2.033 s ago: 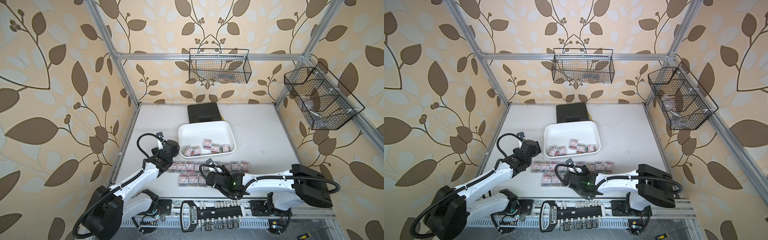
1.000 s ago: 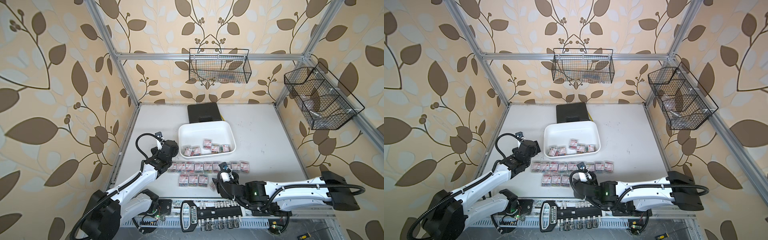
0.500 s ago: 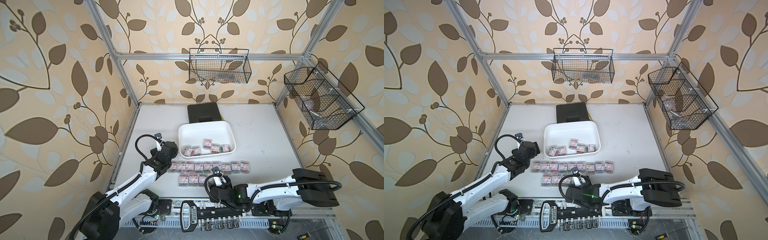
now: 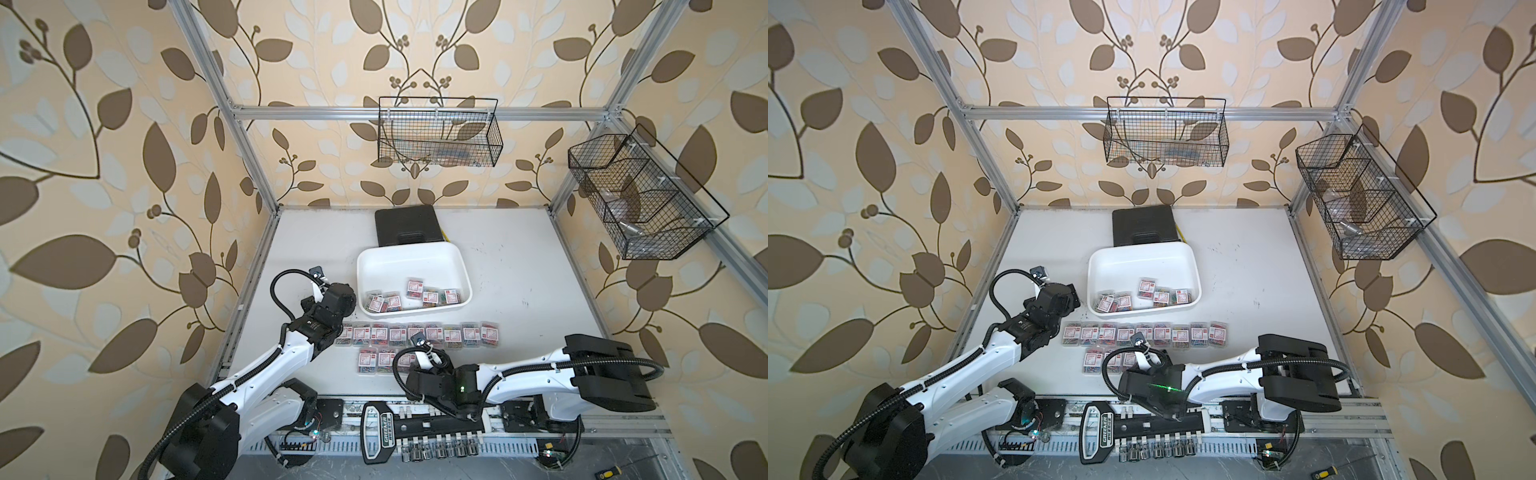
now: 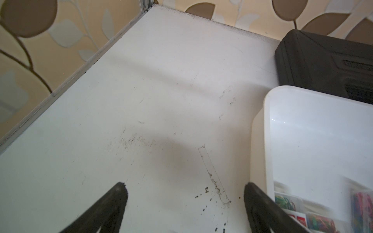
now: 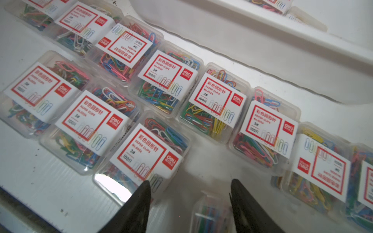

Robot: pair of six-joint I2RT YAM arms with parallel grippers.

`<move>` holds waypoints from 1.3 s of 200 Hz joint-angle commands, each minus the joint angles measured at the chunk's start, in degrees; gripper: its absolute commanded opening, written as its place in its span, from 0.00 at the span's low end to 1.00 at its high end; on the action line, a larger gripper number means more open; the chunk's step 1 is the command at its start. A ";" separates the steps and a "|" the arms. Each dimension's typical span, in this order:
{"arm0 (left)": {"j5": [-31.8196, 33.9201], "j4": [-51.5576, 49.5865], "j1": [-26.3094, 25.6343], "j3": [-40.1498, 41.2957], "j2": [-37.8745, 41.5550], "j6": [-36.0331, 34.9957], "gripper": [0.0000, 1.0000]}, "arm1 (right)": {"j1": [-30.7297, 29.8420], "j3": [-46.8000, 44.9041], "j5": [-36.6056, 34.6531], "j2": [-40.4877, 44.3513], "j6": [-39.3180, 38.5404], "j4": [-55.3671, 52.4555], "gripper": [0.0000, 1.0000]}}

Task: Take the paper clips out of the storage box
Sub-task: Adjust the boxed paper clips at the center of the board.

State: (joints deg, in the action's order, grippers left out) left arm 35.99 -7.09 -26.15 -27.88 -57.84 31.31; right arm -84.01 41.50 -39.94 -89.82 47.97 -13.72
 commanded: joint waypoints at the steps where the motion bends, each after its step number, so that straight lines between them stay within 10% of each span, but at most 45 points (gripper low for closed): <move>1: 0.66 0.85 0.59 -0.51 0.19 0.15 0.92 | -1.49 3.23 -3.25 -1.71 2.54 -6.48 0.64; 143: 0.75 0.76 0.58 -0.47 0.29 0.33 0.92 | -3.74 8.09 -8.35 -6.71 9.56 -22.86 0.49; 197: 0.77 0.67 0.58 -0.53 0.12 0.31 0.92 | -0.79 6.55 -4.38 -7.12 5.08 -13.02 0.49; 260: 0.74 0.59 0.58 -0.68 0.01 0.28 0.93 | 0.61 0.58 -2.09 4.61 4.98 -9.48 0.62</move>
State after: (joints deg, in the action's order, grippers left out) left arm 35.99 -7.09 -26.15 -27.88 -57.84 31.33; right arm -83.13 44.80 -42.65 -91.83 51.99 -24.56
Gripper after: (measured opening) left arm 0.926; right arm 0.590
